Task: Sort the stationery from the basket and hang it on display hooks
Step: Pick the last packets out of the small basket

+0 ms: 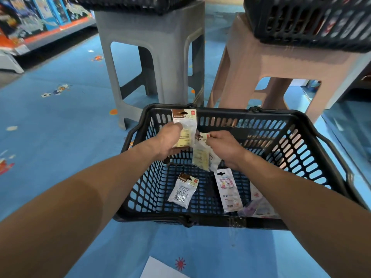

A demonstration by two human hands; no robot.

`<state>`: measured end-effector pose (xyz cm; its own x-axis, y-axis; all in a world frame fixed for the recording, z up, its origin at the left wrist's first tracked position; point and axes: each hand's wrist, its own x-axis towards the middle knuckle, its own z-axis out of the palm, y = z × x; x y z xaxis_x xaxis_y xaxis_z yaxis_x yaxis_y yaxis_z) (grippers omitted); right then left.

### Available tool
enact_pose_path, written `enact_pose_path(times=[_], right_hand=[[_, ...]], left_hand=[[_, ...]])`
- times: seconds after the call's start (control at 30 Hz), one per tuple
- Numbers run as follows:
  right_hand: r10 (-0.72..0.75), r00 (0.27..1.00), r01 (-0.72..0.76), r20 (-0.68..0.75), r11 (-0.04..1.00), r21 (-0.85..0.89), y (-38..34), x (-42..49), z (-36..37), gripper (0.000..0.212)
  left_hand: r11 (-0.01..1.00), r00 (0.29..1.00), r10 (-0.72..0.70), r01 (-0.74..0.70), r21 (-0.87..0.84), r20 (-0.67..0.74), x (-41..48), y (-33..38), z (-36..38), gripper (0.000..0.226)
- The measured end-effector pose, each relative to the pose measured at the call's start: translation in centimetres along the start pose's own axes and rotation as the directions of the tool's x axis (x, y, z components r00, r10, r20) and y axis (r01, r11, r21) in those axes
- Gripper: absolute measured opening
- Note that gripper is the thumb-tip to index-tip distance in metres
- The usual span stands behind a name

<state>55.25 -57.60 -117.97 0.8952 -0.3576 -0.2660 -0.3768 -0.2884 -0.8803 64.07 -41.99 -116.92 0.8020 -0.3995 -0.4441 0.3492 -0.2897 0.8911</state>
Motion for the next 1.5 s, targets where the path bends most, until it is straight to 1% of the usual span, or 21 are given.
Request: enact_pose_path(times=[0.07,0.17,0.2,0.27,0.37,0.4,0.43,0.47,0.53,0.57,0.7,0.8,0.9,0.97,1.07,1.13,1.2,1.27,1.33,1.4,1.5], right_hand=[[-0.028,0.999,0.027,0.035,0.999,0.042,-0.8,-0.4,-1.0,0.022],[-0.031,0.992,0.004,0.122,0.976,0.216,-2.0,-0.8,-2.2,0.022],[-0.025,0.986,-0.022,0.162,0.959,0.281,-2.4,-0.9,-2.4,0.022],[-0.025,0.976,-0.048,0.216,0.944,0.327,-2.8,-1.1,-2.5,0.023],[-0.034,0.981,-0.04,0.193,0.929,0.368,-3.2,-1.1,-2.3,0.02],[-0.032,0.985,-0.039,0.168,0.915,0.402,-3.3,-1.0,-2.2,0.019],[-0.025,0.99,-0.037,0.14,0.906,0.422,-3.3,-0.9,-2.2,0.019],[-0.019,0.992,-0.037,0.122,0.898,0.438,-3.3,-0.8,-2.1,0.019],[0.004,0.996,-0.042,0.086,0.895,0.445,-3.3,-0.8,-2.0,0.019],[0.017,0.998,-0.043,0.062,0.894,0.447,-3.3,-0.8,-1.9,0.018],[0.037,0.996,-0.003,-0.077,0.917,0.4,-3.7,-0.9,-1.8,0.009],[0.082,0.979,-0.017,-0.188,0.946,0.325,-4.0,-0.7,-2.2,0.014],[0.148,0.966,-0.073,-0.212,0.943,0.326,-4.7,-0.8,-2.2,0.017],[0.178,0.966,-0.093,-0.188,0.916,0.391,-5.3,-1.0,-1.8,0.021],[0.206,0.971,-0.111,-0.118,0.834,0.541,-6.5,-1.4,-1.2,0.02],[0.236,0.969,-0.139,-0.074,0.765,0.629,-7.0,-1.4,-0.8,0.015],[0.279,0.958,-0.156,-0.07,0.708,0.689,-7.2,-1.3,-0.6,0.01],[0.322,0.944,-0.167,-0.073,0.656,0.736,-7.0,-1.0,-0.6,0.012],[0.357,0.932,-0.185,-0.058,0.61,0.771,-6.9,-0.9,-0.7,0.011],[0.374,0.926,-0.206,-0.041,0.594,0.778,-6.8,-0.6,-0.4,0.017],[0.361,0.931,-0.21,-0.049,0.644,0.736,-6.9,-0.4,-0.1,0.034]], left_hand=[[0.999,0.999,-0.021,0.022,0.038,-0.035,0.2,-0.3,-0.8,0.027],[0.99,0.998,-0.06,0.059,0.126,0.0,-0.3,-0.9,-1.4,0.026],[0.991,0.996,-0.072,0.066,0.117,0.048,-0.4,-0.9,-1.4,0.025],[0.993,0.979,-0.107,0.096,0.069,0.174,-1.1,-0.6,-0.9,0.031],[0.986,0.923,-0.16,0.167,0.01,0.351,-1.9,-0.1,-0.3,0.067],[0.983,0.906,-0.168,0.185,-0.007,0.388,-2.2,0.0,-0.2,0.073],[0.985,0.904,-0.157,0.172,-0.002,0.398,-2.3,0.1,-0.3,0.072],[0.989,0.903,-0.136,0.145,0.008,0.407,-2.7,0.3,-0.3,0.065],[0.997,0.921,-0.074,0.068,0.028,0.382,-3.0,0.2,-0.2,0.048],[0.999,0.937,-0.048,0.043,0.022,0.347,-2.9,0.1,-0.1,0.046],[0.999,0.971,0.013,-0.005,-0.033,0.239,-2.3,0.0,0.3,0.049],[0.996,0.989,0.052,-0.041,-0.08,0.136,-2.0,0.0,0.0,0.046],[0.995,0.995,0.098,-0.098,0.008,0.022,-1.8,-0.3,-0.5,0.048],[0.993,0.994,0.105,-0.107,0.052,0.042,-2.0,-0.7,-0.5,0.047],[0.99,0.983,0.091,-0.107,0.092,0.159,-2.5,-0.7,0.3,0.036],[0.999,0.973,0.03,-0.038,0.034,0.23,-3.1,-0.3,0.9,0.026],[0.998,0.942,-0.034,0.052,-0.044,0.333,-3.3,-0.1,0.9,0.04],[0.999,0.916,-0.001,0.02,-0.045,0.402,-3.4,0.0,0.8,0.048],[0.996,0.922,0.068,-0.083,0.023,0.38,-3.3,-0.3,0.8,0.055],[0.98,0.943,0.115,-0.159,0.119,0.312,-3.3,-0.7,1.4,0.061],[0.975,0.972,0.169,-0.189,0.116,0.165,-3.0,-1.1,2.5,0.059]])
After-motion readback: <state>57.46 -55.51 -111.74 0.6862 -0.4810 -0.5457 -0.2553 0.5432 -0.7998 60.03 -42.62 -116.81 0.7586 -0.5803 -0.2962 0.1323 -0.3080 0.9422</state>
